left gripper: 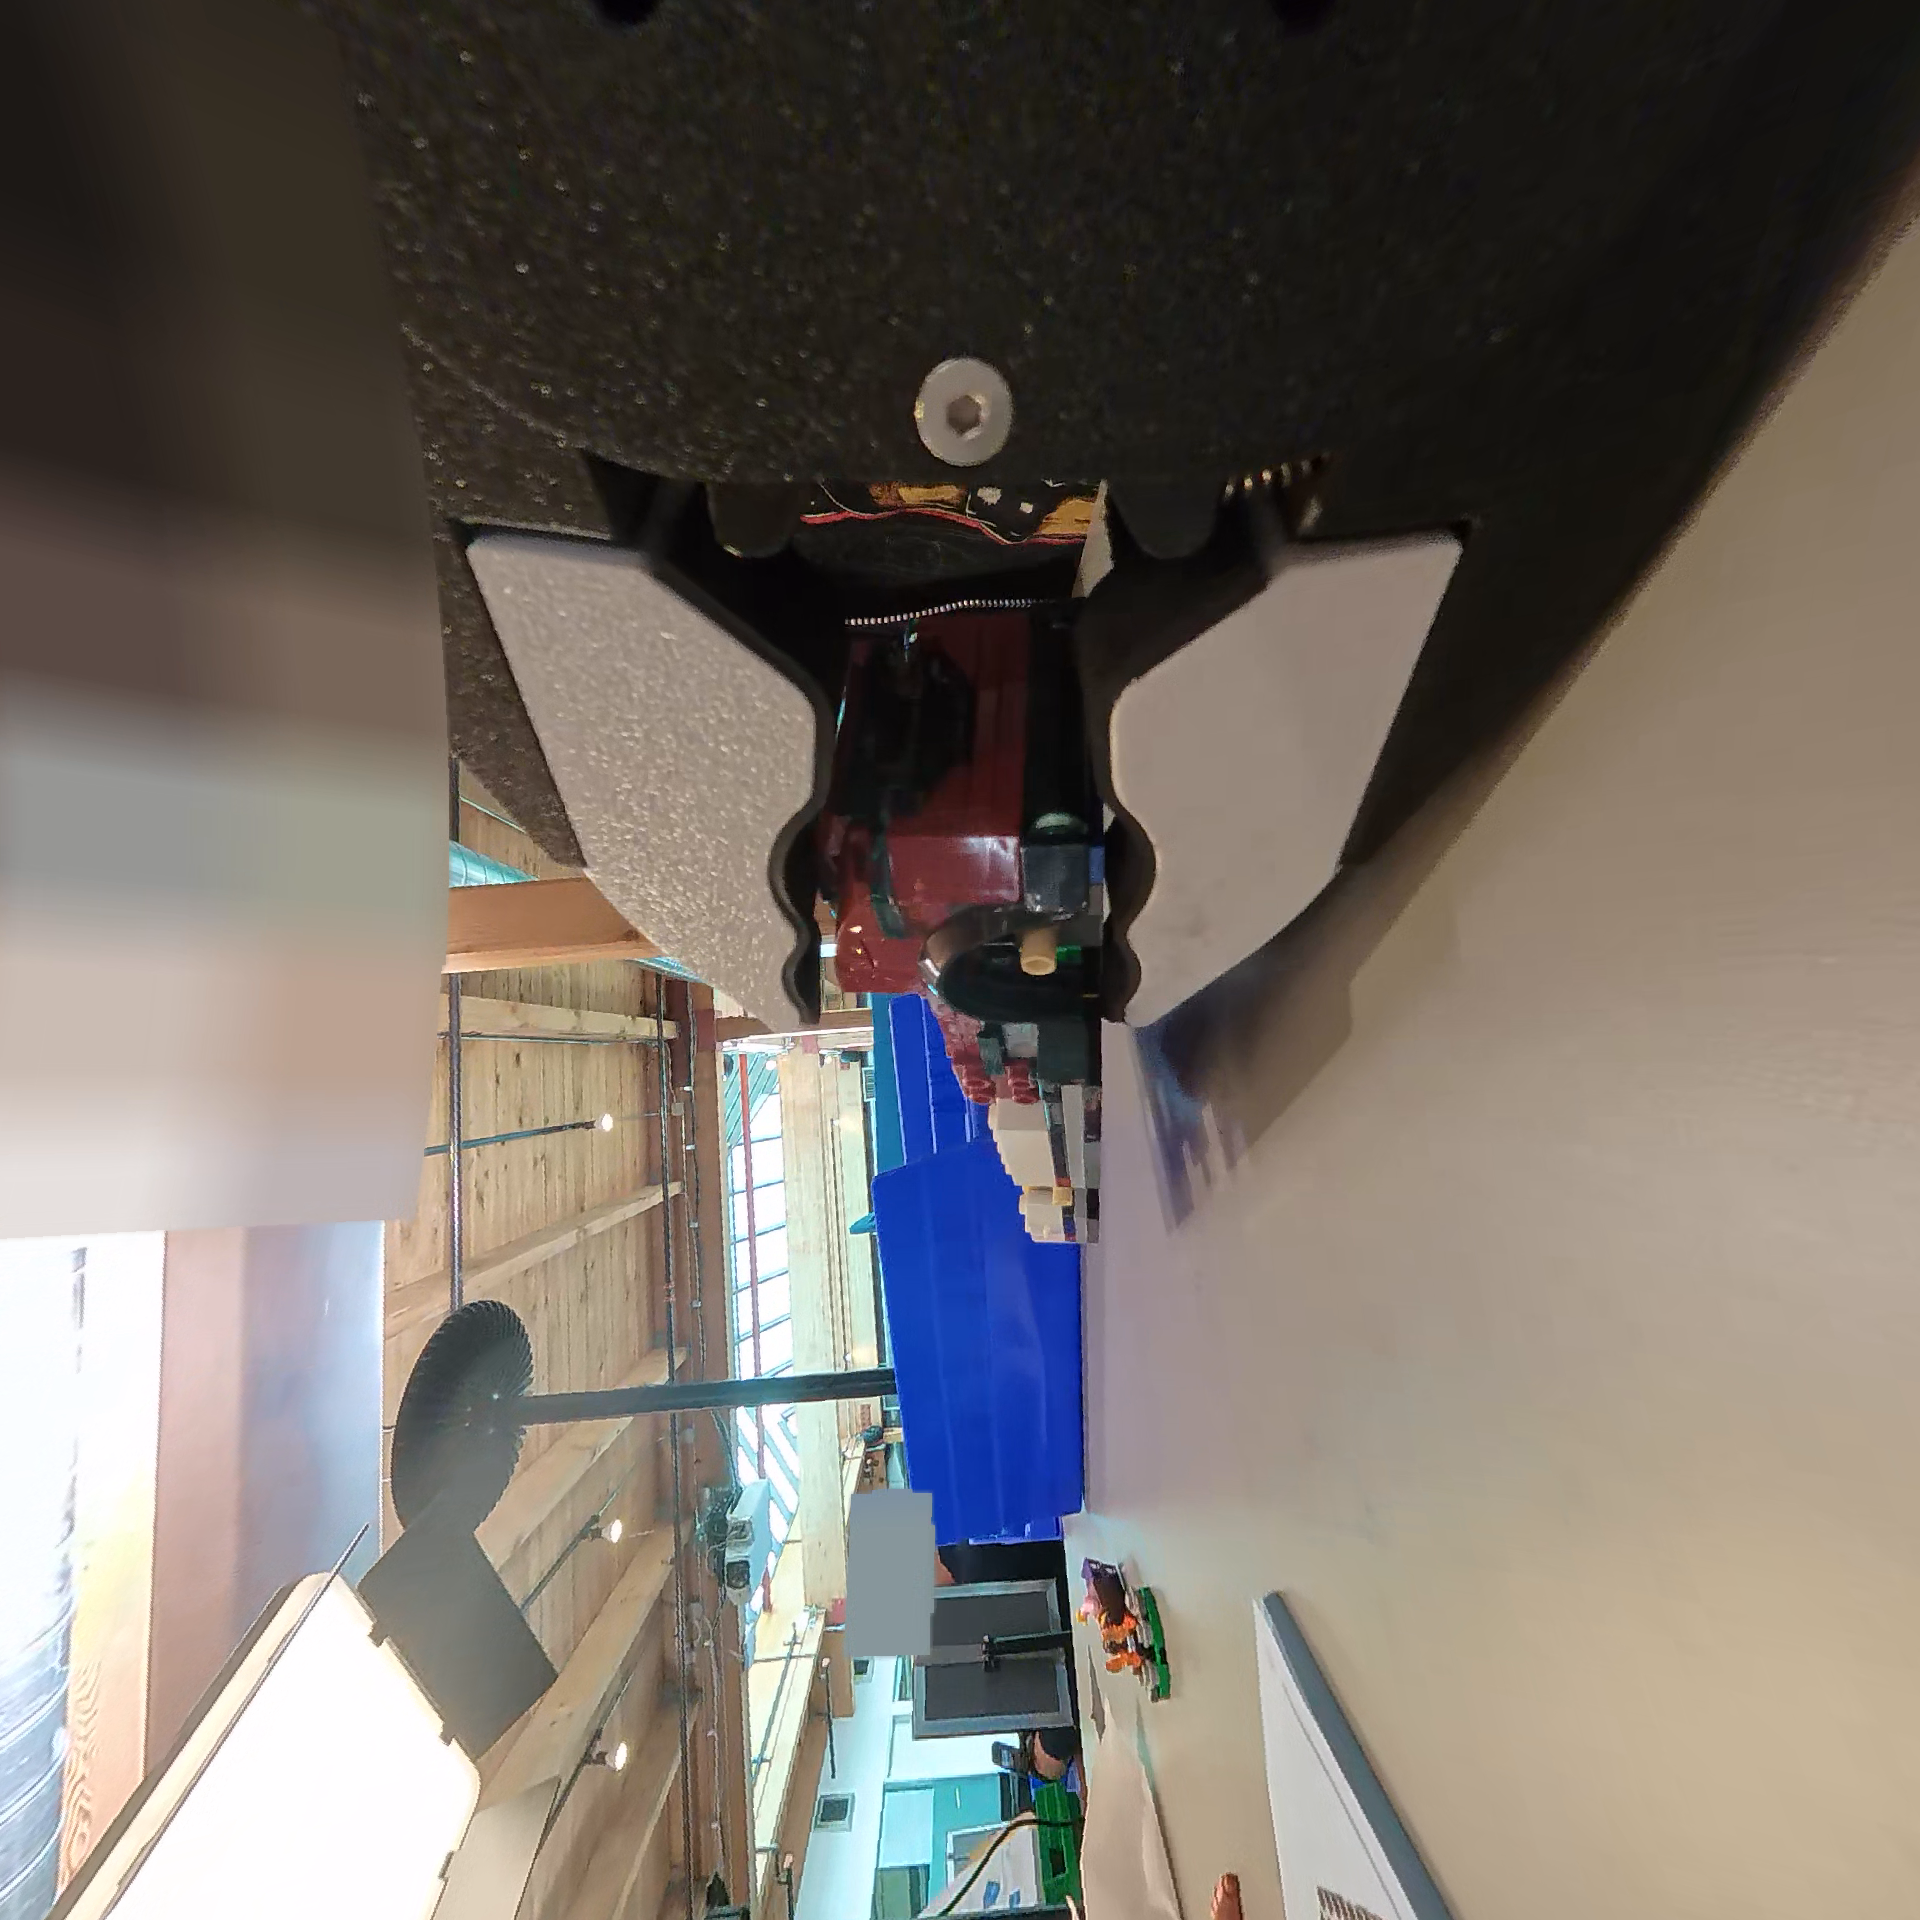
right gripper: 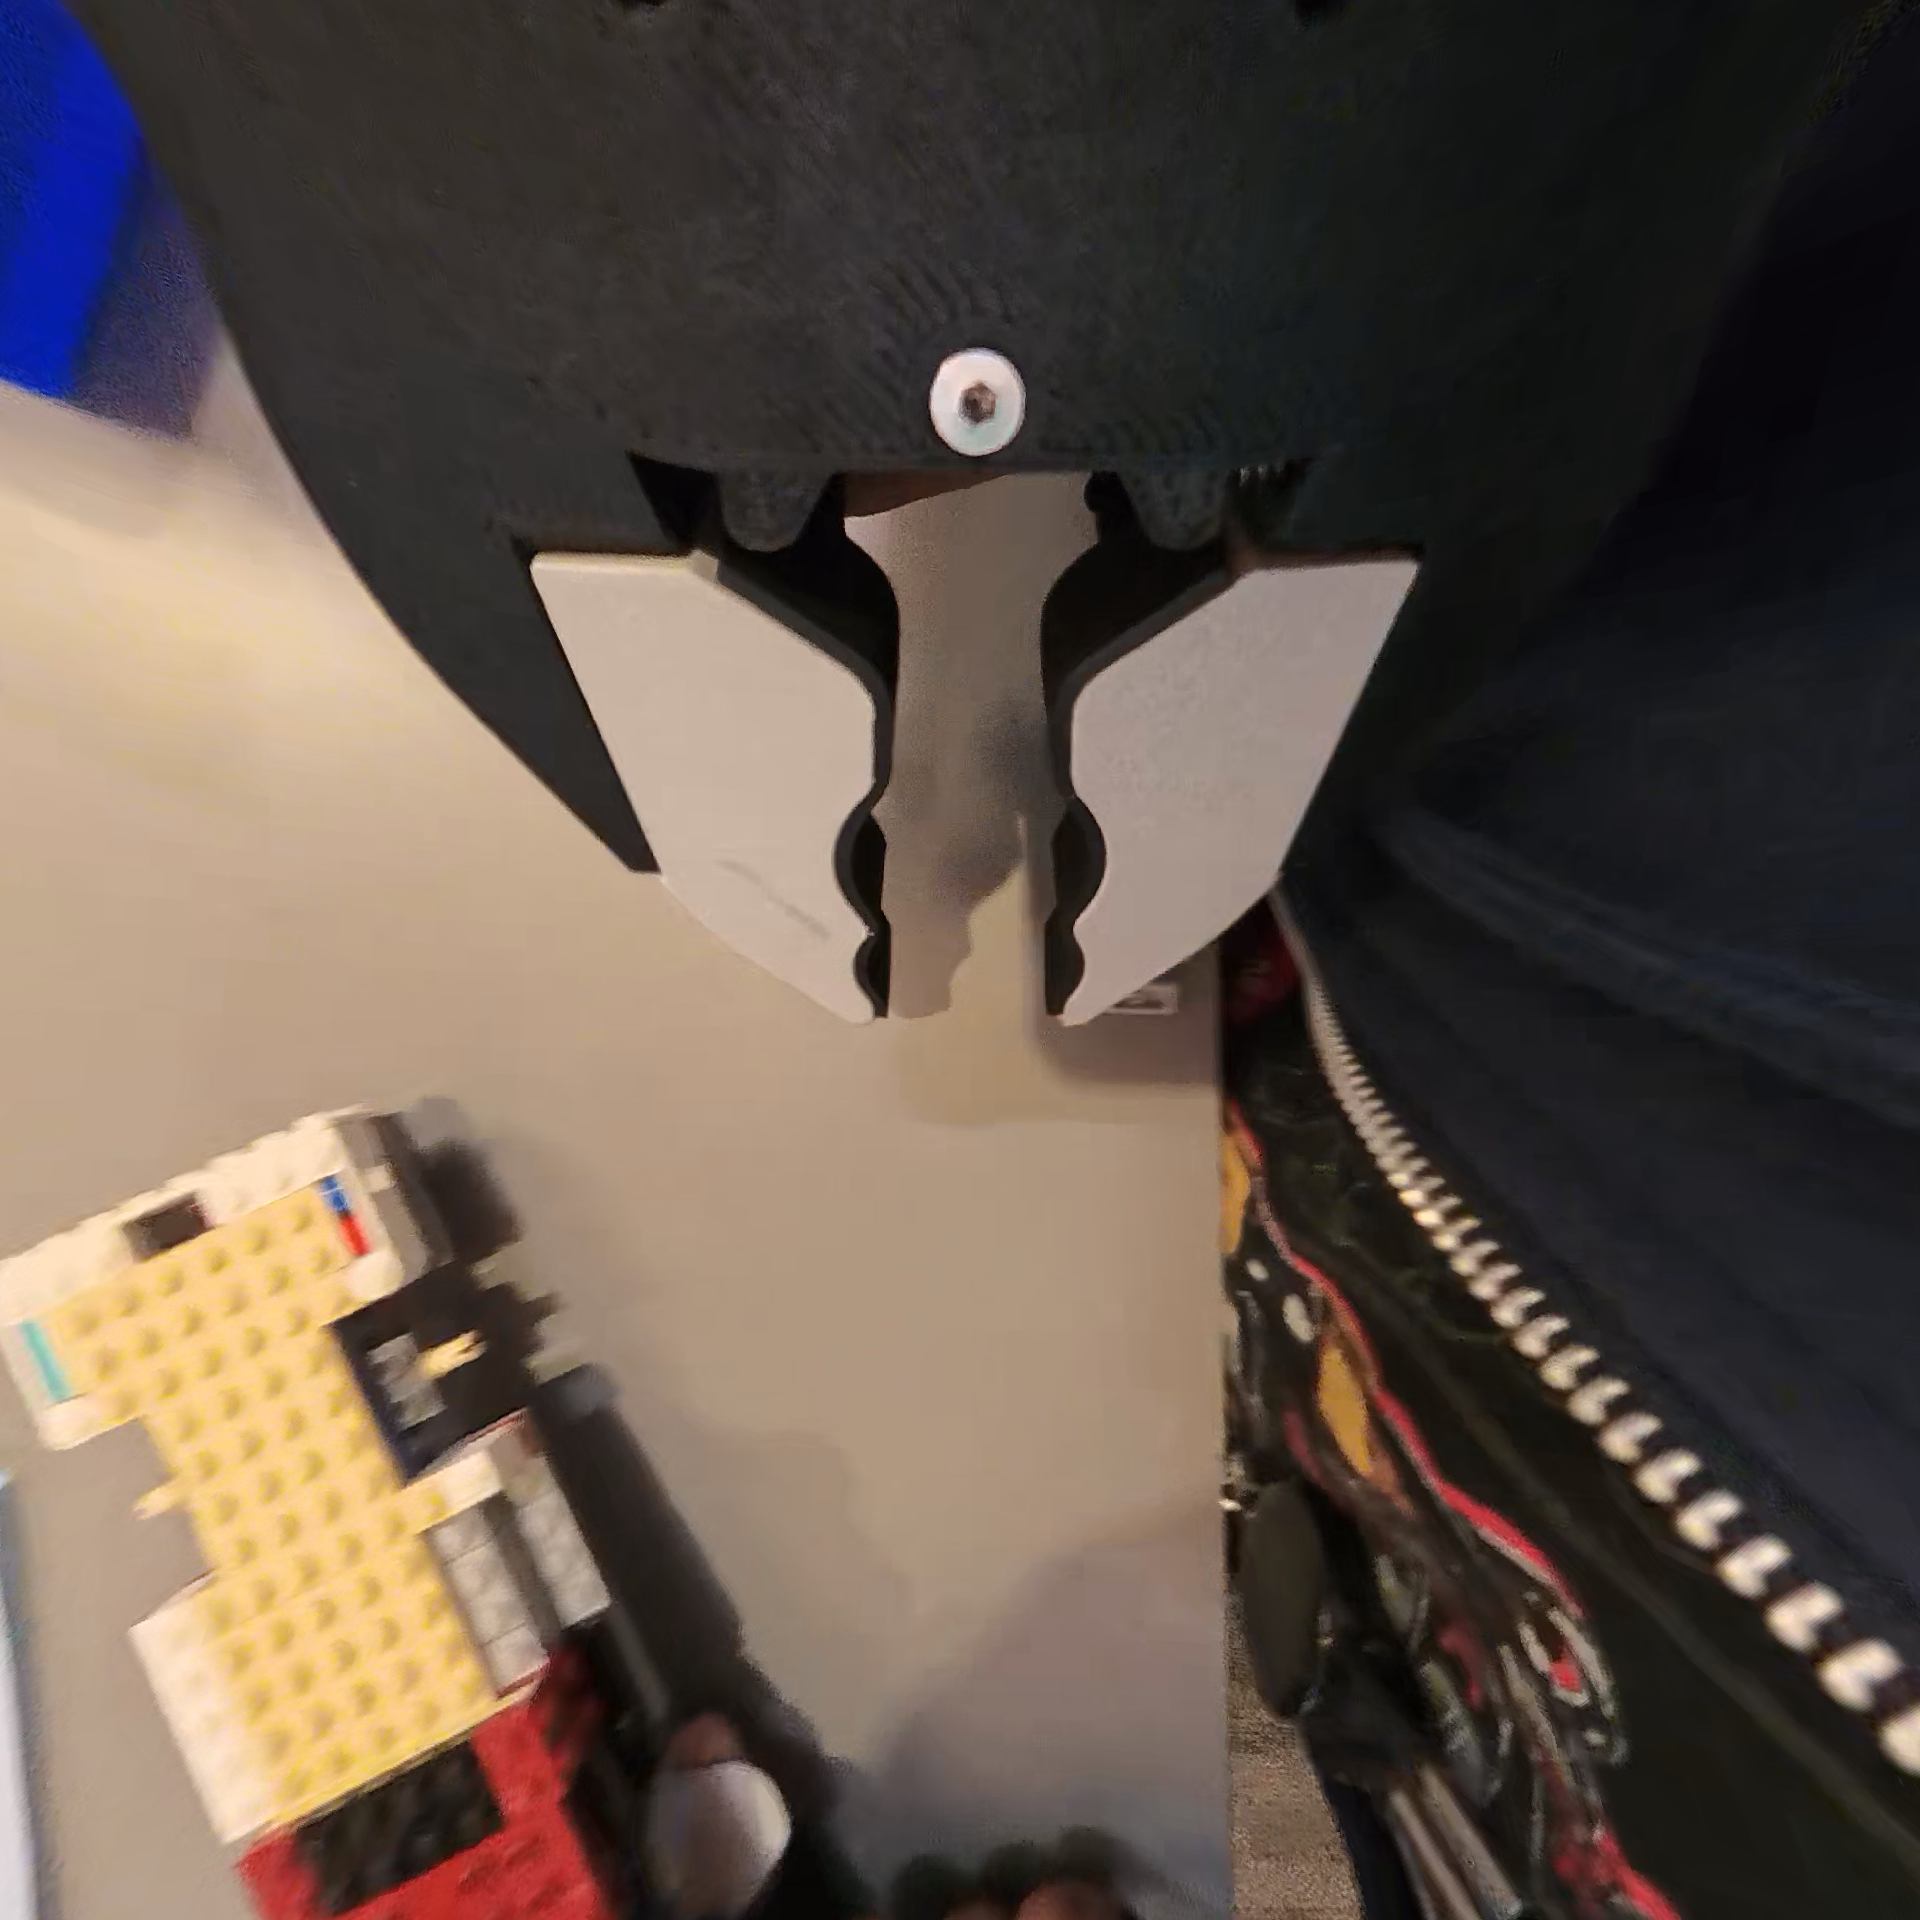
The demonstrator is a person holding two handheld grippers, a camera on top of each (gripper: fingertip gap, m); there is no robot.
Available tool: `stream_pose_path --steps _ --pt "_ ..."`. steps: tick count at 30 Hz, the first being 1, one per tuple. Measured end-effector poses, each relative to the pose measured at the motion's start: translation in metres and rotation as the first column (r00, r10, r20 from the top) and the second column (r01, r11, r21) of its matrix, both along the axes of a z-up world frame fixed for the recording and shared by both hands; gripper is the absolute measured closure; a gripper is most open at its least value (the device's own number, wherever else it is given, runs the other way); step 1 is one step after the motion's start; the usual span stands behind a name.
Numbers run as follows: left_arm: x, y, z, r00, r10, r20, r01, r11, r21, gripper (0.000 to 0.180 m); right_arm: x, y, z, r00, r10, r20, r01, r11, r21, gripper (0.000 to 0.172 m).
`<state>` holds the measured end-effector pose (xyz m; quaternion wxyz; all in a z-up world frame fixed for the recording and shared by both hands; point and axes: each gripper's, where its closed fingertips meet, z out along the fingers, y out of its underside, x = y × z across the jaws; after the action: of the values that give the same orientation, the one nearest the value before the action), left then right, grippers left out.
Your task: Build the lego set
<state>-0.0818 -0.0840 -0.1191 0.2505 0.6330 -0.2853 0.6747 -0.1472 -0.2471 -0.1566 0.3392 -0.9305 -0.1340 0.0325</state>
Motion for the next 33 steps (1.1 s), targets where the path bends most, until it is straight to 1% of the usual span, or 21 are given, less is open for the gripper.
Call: stream_pose_path --steps 3,6,9,12,14,16,17,19,20,23,25,26,28,33 --pt "-0.001 -0.003 0.001 1.0 -0.008 0.009 0.008 1.0 0.0 0.128 -0.019 -0.01 -0.004 0.998 -0.048 -0.048 0.049 0.999 0.019 0.143" --pt "-0.002 -0.005 0.001 1.0 -0.01 0.015 0.01 1.0 0.002 0.128 -0.025 -0.013 -0.006 0.988 -0.115 -0.1 0.12 0.992 0.035 0.143" --pt "-0.003 -0.006 0.003 1.0 -0.014 0.024 0.014 1.0 0.006 0.128 -0.029 -0.011 -0.011 0.988 -0.127 -0.091 0.13 0.991 0.028 0.143" --pt "-0.005 -0.006 0.003 0.999 -0.017 0.028 0.017 1.0 0.008 0.128 -0.026 -0.01 -0.018 0.988 -0.148 -0.053 0.148 0.989 0.001 0.144" --pt "-0.006 -0.007 0.004 0.999 -0.023 0.032 0.022 1.0 0.009 0.128 -0.025 -0.007 -0.018 0.985 -0.163 -0.062 0.163 0.987 0.0 0.147" --pt "-0.007 -0.008 0.004 0.999 -0.028 0.036 0.028 1.0 0.01 0.128 -0.021 -0.003 -0.018 0.982 -0.177 -0.062 0.177 0.984 0.007 0.155" --pt "-0.006 -0.008 0.004 0.999 -0.029 0.039 0.028 1.0 0.009 0.128 -0.019 -0.002 -0.018 0.982 -0.181 -0.058 0.182 0.983 0.009 0.155" --pt "-0.005 -0.007 0.005 0.999 -0.026 0.041 0.026 1.0 0.008 0.128 -0.008 0.002 -0.013 0.981 -0.196 0.002 0.196 0.98 0.033 0.155" --pt "-0.003 -0.006 0.005 0.999 -0.024 0.041 0.024 1.0 0.008 0.128 0.0 0.006 -0.006 0.978 -0.203 0.046 0.2 0.978 0.061 0.155" --pt "0.003 -0.006 0.005 0.999 -0.025 0.046 0.025 1.0 0.015 0.128 0.024 0.023 0.026 0.955 -0.234 0.179 0.199 0.961 0.193 0.154" --pt "0.006 -0.006 0.006 0.998 -0.024 0.052 0.023 1.0 0.018 0.128 0.029 0.032 0.042 0.947 -0.233 0.222 0.175 0.951 0.254 0.15" --pt "0.008 -0.005 0.006 0.998 -0.021 0.054 0.02 1.0 0.018 0.128 0.031 0.034 0.046 0.945 -0.236 0.227 0.172 0.948 0.268 0.149" --pt "0.01 -0.002 0.006 0.998 -0.01 0.055 0.009 1.0 0.017 0.128 0.036 0.031 0.044 0.945 -0.243 0.221 0.183 0.948 0.261 0.147" --pt "0.014 0.007 0.006 0.998 0.023 0.049 -0.024 1.0 0.009 0.128 0.046 0.022 0.022 0.946 -0.273 0.174 0.238 0.951 0.198 0.147"
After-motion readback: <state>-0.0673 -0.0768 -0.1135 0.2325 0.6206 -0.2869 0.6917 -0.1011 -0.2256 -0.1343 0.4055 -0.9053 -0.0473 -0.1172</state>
